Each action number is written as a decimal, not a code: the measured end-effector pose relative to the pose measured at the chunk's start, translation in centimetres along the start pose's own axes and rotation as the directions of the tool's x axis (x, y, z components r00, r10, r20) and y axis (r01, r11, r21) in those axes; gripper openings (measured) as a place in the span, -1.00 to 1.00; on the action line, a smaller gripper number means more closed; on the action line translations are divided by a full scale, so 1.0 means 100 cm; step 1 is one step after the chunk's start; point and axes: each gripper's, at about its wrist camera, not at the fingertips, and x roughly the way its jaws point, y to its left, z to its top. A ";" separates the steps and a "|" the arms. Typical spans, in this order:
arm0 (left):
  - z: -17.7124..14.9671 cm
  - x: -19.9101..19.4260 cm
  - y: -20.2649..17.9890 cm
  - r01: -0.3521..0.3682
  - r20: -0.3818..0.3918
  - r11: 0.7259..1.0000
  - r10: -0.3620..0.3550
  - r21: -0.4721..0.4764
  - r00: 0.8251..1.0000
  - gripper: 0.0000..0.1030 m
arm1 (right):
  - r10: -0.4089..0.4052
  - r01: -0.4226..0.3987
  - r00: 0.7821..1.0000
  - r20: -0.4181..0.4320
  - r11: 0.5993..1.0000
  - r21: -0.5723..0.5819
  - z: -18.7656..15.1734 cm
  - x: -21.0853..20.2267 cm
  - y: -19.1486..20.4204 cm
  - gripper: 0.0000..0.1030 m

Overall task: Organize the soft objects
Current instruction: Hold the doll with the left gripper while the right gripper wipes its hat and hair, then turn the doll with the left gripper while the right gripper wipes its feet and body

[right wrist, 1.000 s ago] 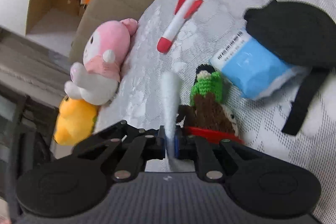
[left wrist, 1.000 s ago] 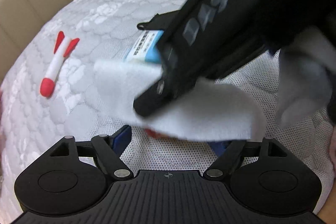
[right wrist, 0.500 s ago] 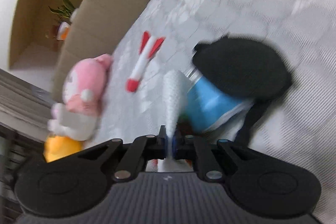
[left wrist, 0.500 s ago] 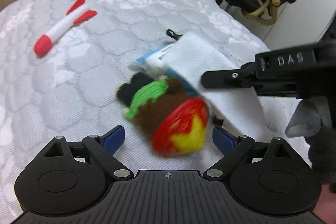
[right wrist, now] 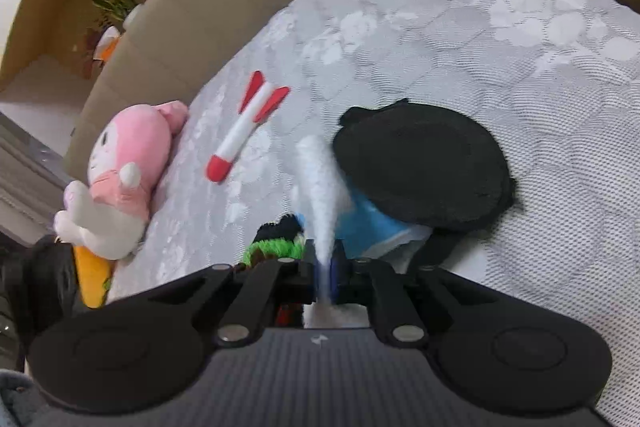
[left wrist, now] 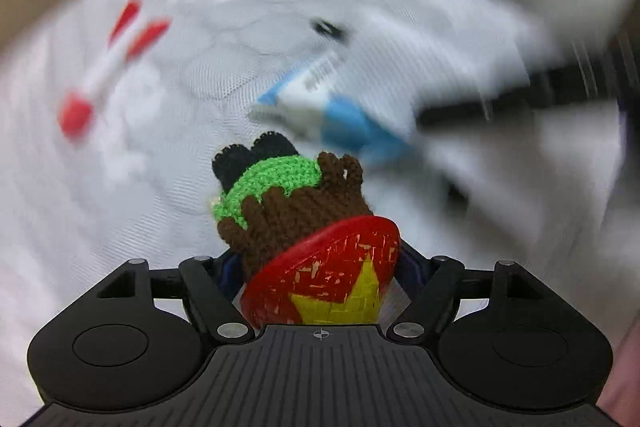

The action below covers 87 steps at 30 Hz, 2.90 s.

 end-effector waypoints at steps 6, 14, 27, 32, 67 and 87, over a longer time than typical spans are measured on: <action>-0.033 -0.003 -0.007 0.022 -0.097 0.997 -0.014 0.076 0.995 0.70 | 0.252 -0.239 0.959 -0.126 0.965 0.113 -0.011 0.015 0.018 -0.85; -0.039 -0.002 0.002 0.040 -0.102 0.999 -0.039 0.011 0.994 0.81 | 0.189 -0.194 0.955 -0.227 0.981 0.001 -0.033 0.042 0.048 -0.81; -0.047 -0.003 0.003 0.045 -0.119 0.999 -0.046 -0.017 0.992 0.85 | -0.019 0.007 0.980 -0.200 0.998 -0.061 -0.030 0.046 0.025 -0.78; -0.049 -0.009 0.002 0.046 -0.122 0.999 -0.048 -0.024 0.991 0.89 | -0.172 0.148 0.980 -0.101 0.967 -0.208 -0.034 0.044 0.036 -0.78; -0.031 -0.035 0.037 0.063 0.196 0.977 -0.022 -0.204 0.980 0.34 | -0.013 -0.002 0.995 -0.097 0.988 -0.153 -0.027 0.025 0.042 -0.85; -0.020 -0.026 0.055 0.148 0.125 0.959 -0.121 -0.243 0.985 0.85 | -0.004 0.018 0.977 -0.212 0.998 0.060 -0.023 0.034 0.000 -0.78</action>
